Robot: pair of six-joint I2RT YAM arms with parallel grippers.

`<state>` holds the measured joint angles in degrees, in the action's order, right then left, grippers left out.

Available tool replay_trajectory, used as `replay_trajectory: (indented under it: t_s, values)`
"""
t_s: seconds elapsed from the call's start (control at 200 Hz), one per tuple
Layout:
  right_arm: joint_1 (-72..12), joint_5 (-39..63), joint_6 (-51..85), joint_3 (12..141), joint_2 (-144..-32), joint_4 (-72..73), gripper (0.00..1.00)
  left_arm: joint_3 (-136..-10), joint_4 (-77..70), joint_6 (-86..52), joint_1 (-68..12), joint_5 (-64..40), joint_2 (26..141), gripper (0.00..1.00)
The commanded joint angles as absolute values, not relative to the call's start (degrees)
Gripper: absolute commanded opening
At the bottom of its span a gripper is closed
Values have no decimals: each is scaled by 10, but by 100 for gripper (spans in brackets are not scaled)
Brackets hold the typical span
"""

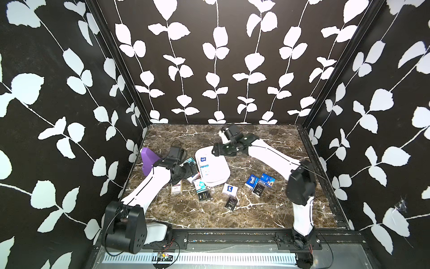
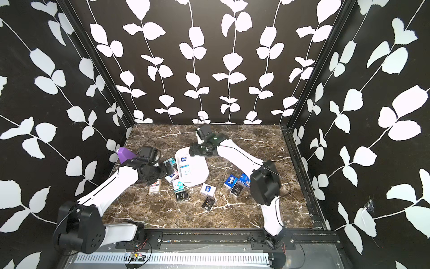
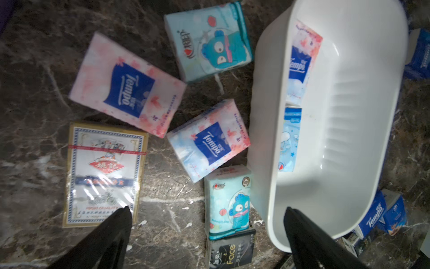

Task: Put the pocket tissues into the storage box
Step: Pick up the pocket tissues from the center of the board.

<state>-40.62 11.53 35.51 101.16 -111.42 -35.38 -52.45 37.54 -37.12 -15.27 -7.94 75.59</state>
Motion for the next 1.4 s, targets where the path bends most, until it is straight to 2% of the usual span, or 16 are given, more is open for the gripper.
replay_trajectory:
  t_s: [0.0,0.255,0.46,0.685,0.92,1.13,1.395]
  values:
    - [-383,62,358,927,-1069,-357,77,-553,353,-378,-172,-92,774,99]
    - [-325,-1,376,761,-946,-358,86,-592,350,-381,-232,-91,822,99]
    - [-286,-31,395,661,-898,-366,90,-642,358,-370,-258,-93,871,99]
    - [-283,-6,453,629,-929,-358,92,-644,357,-385,-265,-85,873,99]
    - [-305,8,535,600,-950,-307,90,-582,363,-409,-265,-31,807,99]
    - [-322,13,564,603,-984,-287,89,-562,386,-410,-265,36,751,99]
    - [-329,13,587,597,-1010,-271,88,-559,396,-417,-265,64,728,99]
